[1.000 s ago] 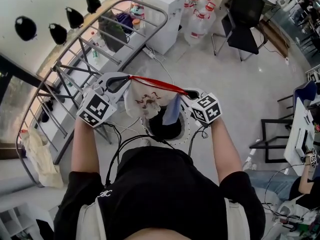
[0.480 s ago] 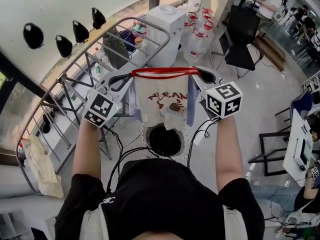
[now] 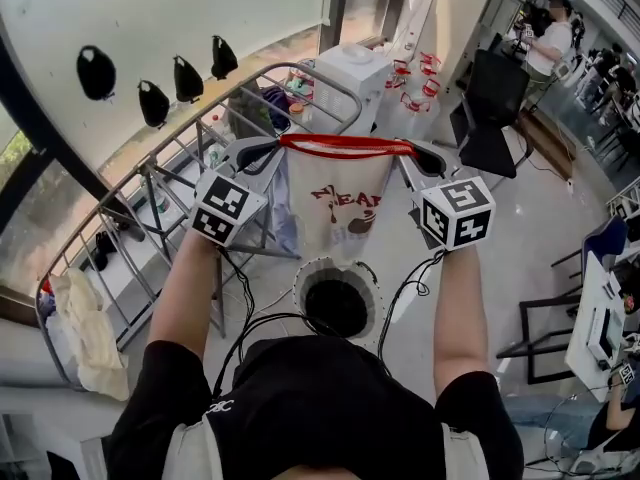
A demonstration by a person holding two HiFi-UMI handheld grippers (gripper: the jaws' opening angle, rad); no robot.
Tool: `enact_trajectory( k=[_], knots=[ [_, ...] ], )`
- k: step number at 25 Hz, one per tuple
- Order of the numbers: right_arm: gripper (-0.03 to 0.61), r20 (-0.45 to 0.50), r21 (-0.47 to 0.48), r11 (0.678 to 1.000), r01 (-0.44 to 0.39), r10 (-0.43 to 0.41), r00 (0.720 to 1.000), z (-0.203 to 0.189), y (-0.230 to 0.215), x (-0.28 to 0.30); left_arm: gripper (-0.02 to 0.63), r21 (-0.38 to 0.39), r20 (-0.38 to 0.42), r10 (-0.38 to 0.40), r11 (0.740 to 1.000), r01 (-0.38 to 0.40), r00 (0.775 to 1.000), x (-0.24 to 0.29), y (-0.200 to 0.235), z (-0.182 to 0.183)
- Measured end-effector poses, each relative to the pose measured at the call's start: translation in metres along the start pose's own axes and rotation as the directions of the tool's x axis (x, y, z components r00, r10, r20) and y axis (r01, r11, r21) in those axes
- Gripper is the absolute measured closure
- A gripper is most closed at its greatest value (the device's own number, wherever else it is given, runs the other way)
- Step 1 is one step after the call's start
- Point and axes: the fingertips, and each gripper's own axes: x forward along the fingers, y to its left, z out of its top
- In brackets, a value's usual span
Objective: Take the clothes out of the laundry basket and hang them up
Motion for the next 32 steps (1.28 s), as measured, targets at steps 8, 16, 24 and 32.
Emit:
enact_trajectory(
  k=[8, 16, 24, 32],
  knots=[
    [0.545, 0.017, -0.01, 1.0, 0.014, -0.014, 1.0, 0.003, 0.043, 0.0, 0.592, 0.005, -0.019, 0.032, 0.999, -0.032, 0.999, -0.033, 0.004, -0.017],
    [0.545, 0.016, 0.066, 0.997, -0.037, 0.036, 0.999, 0.01, 0.074, -0.008, 0.592, 0.021, -0.018, 0.095, 0.995, -0.095, 0.995, -0.076, 0.002, -0.015],
    [0.543, 0.027, 0.033, 0.993, -0.11, 0.109, 0.994, 0.028, 0.094, -0.034, 0.592, 0.056, -0.025, 0.222, 0.974, -0.221, 0.975, -0.129, -0.008, 0.021],
    [0.543, 0.116, -0.032, 0.975, -0.219, 0.221, 0.968, 0.089, 0.13, -0.024, 0.592, 0.18, -0.071, 0.384, 0.913, -0.367, 0.921, -0.198, 0.012, 0.055]
  ],
)
